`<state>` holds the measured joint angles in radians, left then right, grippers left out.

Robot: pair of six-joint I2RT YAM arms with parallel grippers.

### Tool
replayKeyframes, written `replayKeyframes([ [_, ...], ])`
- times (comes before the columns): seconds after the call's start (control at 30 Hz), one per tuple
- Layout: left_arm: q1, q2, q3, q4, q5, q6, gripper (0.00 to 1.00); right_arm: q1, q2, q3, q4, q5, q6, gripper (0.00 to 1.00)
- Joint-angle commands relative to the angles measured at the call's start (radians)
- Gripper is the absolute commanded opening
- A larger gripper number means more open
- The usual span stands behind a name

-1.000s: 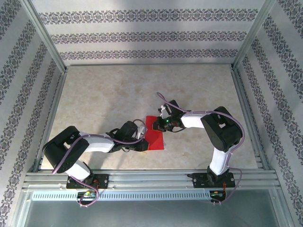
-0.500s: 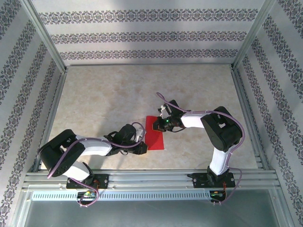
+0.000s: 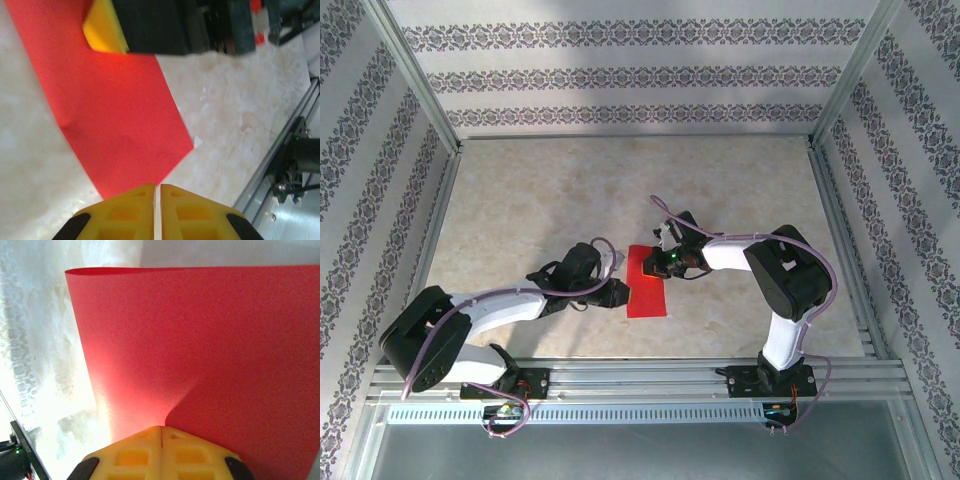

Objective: Fold a paper plane with a square sheet of paper (fold left side to right side)
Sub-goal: First fold the square sheet of paper in half at the center of the table, then hold the square sheet of paper at the center of the table.

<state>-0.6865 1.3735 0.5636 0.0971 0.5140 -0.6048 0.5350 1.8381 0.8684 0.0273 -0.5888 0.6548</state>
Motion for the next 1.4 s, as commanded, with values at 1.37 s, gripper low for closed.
replayKeyframes([
  [1.37, -0.031, 0.340, 0.148, -0.066, -0.067, 0.003, 0.08, -0.008, -0.356, -0.134, -0.146, 0.009, 0.036, 0.00],
])
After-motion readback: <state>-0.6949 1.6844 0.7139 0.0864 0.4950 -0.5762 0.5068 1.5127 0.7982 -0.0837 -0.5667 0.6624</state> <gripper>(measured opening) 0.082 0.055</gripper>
